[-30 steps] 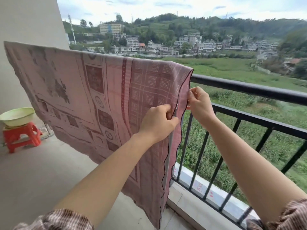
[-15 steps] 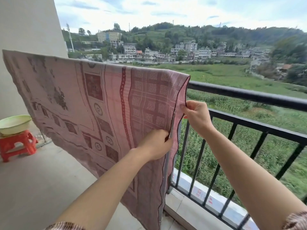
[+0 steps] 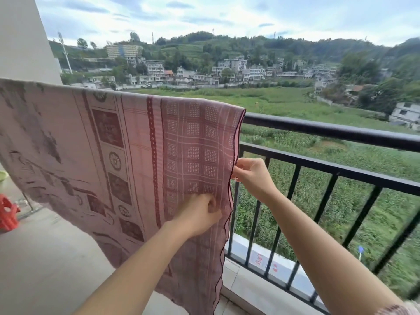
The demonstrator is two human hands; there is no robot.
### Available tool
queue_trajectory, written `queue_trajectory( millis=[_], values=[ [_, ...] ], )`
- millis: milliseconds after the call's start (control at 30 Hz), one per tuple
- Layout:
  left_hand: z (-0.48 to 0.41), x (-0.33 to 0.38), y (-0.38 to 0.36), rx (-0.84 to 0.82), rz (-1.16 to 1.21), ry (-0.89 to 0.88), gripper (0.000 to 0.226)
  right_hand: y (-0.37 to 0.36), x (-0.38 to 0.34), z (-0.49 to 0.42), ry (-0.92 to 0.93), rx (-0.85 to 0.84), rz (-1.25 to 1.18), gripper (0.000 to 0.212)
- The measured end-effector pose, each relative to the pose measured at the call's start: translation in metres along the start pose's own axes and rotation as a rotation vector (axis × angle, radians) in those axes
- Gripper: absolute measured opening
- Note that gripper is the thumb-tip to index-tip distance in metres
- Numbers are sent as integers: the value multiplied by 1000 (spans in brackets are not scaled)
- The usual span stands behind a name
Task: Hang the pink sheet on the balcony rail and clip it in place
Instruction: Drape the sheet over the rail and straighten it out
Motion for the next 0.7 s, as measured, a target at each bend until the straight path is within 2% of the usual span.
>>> queue_trajectory(
  millis=[100, 167, 233, 333, 500, 633, 700],
  values=[
    [-10, -2, -11, -105, -22, -25, 22, 1, 10, 10, -85, -114, 29, 21],
    [-14, -3, -30, -209, 24, -49, 22, 5, 18, 23, -141, -85, 22, 13],
    [-16, -3, -55, -289, 44, -76, 21, 10, 35, 41, -209, -34, 35, 16],
    [-16, 7, -91, -290, 69, -133, 13, 17, 66, 78, -357, 42, 75, 17],
    [-12, 48, -146, -256, 54, -300, 22, 30, 110, 155, -614, 284, 96, 15],
    [15, 93, -198, -370, 160, -425, 27, 41, 126, 236, -778, 559, 128, 9],
    [47, 116, -224, -476, 148, -545, 30, 42, 128, 288, -866, 700, 152, 8]
  ],
)
Point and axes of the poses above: each hand's wrist, its own z-axis away from the middle knuckle, its own y-axis out of the back of the hand, x = y × z, the point moved 2 cm from there along -z, towards the middle knuckle, and after that the axes turned 8 degrees about -z, right-handed, at the moved point
